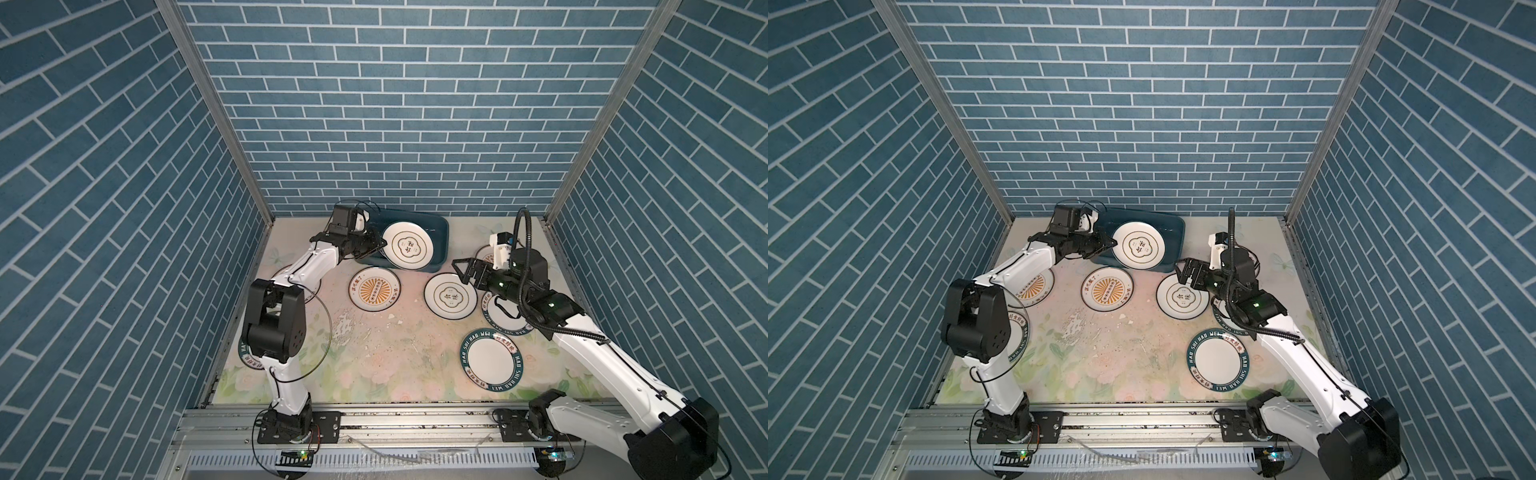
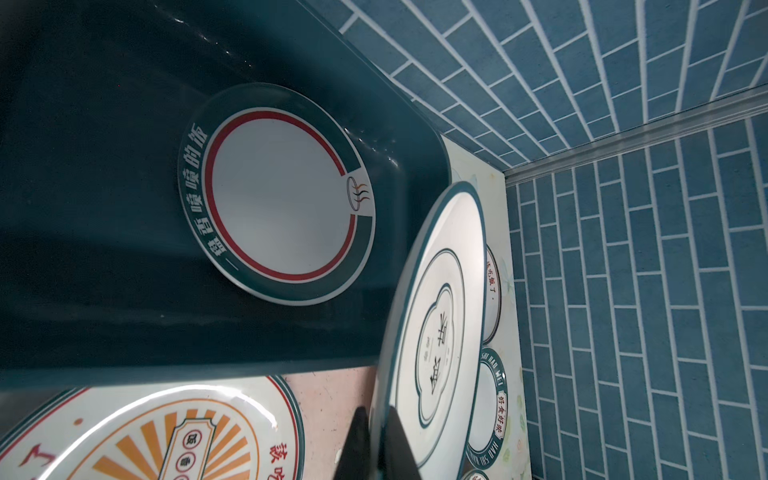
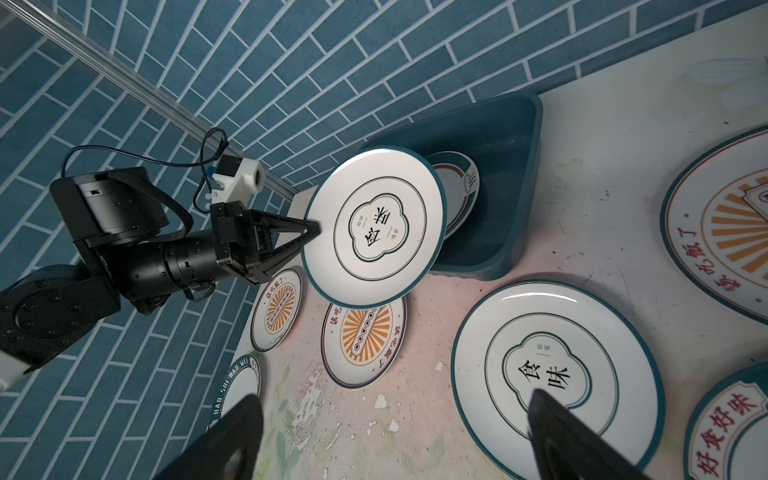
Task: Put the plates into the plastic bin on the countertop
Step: 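Carry the flower-pattern plate with the left gripper into the teal bin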
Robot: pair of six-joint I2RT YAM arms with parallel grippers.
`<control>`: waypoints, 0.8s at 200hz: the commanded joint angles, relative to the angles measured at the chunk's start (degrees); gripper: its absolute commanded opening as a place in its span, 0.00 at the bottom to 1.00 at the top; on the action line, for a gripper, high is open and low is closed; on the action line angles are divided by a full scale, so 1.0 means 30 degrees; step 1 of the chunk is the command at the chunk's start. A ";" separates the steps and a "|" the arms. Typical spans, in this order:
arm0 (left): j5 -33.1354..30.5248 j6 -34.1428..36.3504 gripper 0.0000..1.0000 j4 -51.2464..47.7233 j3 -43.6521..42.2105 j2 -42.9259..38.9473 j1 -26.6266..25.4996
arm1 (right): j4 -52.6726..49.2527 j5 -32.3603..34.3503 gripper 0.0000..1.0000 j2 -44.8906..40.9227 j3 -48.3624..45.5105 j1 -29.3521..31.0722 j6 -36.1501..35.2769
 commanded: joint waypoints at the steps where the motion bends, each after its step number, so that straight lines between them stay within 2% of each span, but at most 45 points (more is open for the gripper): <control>1: 0.0760 -0.0240 0.00 0.0911 0.1429 0.1226 0.0349 | 0.0774 -0.0442 0.98 0.0279 0.0543 -0.0331 -0.0555; 84: 0.1444 -0.1687 0.00 0.2325 0.3498 0.4576 0.0943 | 0.1024 -0.1283 0.99 0.1563 0.0817 -0.1458 -0.0347; 160: 0.1387 -0.2391 0.00 0.3812 0.3639 0.5637 0.1060 | 0.0967 -0.1654 0.99 0.2370 0.1223 -0.1661 -0.0288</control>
